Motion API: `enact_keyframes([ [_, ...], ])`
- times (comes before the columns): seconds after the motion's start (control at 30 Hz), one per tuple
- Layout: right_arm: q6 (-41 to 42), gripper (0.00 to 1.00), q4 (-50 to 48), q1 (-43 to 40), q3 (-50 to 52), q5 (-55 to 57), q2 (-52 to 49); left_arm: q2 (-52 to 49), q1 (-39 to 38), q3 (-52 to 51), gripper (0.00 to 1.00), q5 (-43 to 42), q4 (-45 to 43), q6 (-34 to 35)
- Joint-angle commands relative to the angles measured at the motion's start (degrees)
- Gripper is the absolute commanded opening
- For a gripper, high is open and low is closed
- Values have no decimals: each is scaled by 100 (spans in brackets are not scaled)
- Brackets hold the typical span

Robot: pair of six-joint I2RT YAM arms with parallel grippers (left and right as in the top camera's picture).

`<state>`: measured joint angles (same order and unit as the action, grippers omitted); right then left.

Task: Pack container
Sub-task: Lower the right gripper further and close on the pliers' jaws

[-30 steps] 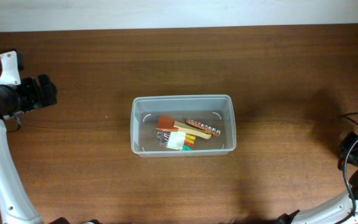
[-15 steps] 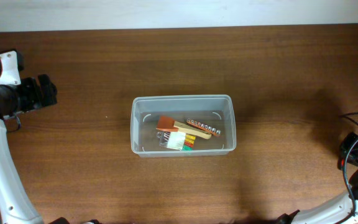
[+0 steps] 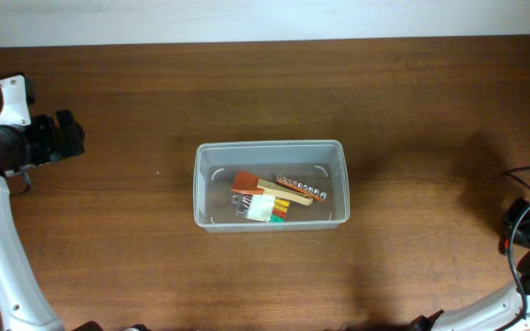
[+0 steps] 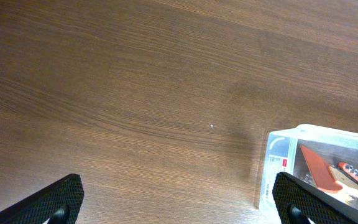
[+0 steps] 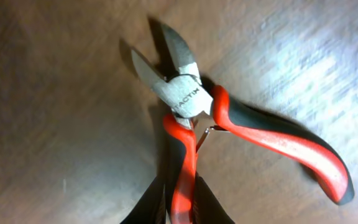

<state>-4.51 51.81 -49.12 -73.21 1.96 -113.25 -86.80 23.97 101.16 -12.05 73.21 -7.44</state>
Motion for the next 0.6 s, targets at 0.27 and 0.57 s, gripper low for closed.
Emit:
enact_keyframes([
  [0.27,50,13,918,0,-1102,173,-70,-9,20,116,99,-61,-7,52],
  [0.57,-232,13,1539,468,-1788,151,-70,-9,20,116,99,-61,-7,52],
])
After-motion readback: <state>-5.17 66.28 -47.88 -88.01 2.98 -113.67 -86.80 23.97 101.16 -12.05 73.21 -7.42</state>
